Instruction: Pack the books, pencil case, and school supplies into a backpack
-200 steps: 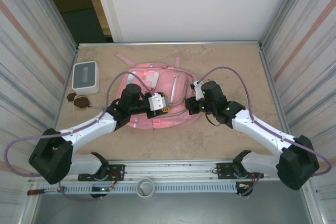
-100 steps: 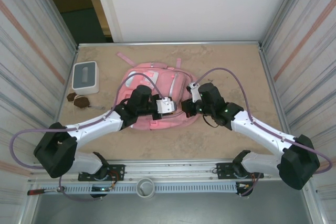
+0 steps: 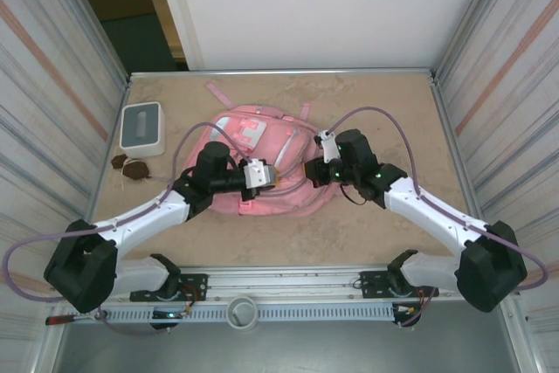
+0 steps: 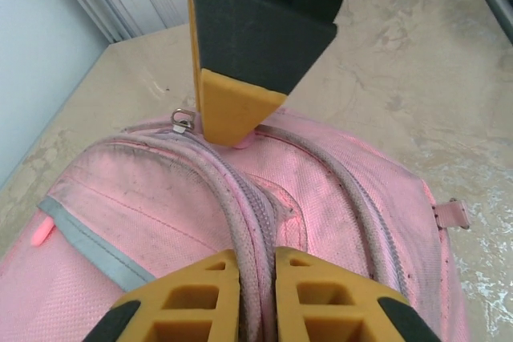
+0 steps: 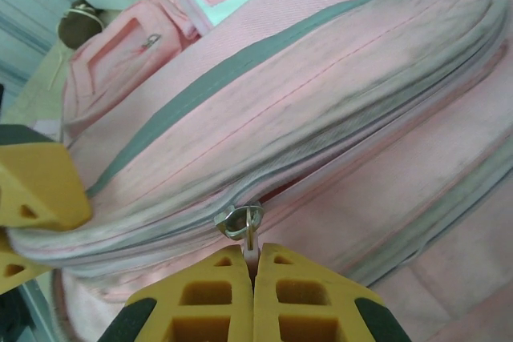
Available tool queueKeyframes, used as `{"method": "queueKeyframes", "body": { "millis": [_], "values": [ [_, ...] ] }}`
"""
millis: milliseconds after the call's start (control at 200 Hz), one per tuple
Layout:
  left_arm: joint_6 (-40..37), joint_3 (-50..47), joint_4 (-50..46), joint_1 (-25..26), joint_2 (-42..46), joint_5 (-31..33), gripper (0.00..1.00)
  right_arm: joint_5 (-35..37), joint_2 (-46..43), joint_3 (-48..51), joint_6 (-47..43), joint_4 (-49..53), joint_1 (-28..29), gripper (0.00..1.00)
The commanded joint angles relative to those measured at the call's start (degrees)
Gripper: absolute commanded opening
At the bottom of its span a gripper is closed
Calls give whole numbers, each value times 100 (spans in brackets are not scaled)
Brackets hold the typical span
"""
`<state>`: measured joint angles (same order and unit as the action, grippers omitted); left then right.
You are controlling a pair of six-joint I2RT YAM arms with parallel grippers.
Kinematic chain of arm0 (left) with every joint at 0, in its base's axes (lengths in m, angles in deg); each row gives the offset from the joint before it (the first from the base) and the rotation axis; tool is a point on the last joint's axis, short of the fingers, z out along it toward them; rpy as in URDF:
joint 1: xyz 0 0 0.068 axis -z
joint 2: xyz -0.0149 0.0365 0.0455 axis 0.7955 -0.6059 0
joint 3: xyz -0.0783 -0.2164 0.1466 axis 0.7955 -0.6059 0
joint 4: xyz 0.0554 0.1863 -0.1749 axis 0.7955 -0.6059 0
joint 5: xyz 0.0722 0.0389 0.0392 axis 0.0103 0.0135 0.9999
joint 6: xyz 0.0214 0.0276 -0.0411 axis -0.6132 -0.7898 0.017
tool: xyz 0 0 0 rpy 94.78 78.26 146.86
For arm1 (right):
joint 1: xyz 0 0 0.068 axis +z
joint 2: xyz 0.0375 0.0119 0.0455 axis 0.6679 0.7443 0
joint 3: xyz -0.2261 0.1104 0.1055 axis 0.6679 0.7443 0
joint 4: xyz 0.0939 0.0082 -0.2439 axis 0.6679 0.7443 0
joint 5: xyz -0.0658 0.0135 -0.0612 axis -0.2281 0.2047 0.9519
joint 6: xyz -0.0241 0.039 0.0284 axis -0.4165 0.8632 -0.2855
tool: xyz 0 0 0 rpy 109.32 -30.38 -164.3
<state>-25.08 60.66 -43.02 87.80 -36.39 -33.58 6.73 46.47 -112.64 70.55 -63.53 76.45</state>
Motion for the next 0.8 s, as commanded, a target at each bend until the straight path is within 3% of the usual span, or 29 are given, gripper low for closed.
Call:
{"method": "queueKeyframes", "body": {
  "millis": [0,205,431,616,792],
  "values": [
    [306,-170,411,-319,305,-332,7,933,408,-464,208,578,-300,0],
    [370,-369,637,-467,401,-329,7,1248,983,-886,338,1009,-390,0],
    [318,-282,415,-486,366,-242,10,620,973,-873,351,622,-388,0],
    [385,-94,54,-257,362,233,41,329,597,-723,279,271,-236,0],
    [591,380,-627,429,291,1540,56,263,324,-561,310,4,-23,0]
  ]
}}
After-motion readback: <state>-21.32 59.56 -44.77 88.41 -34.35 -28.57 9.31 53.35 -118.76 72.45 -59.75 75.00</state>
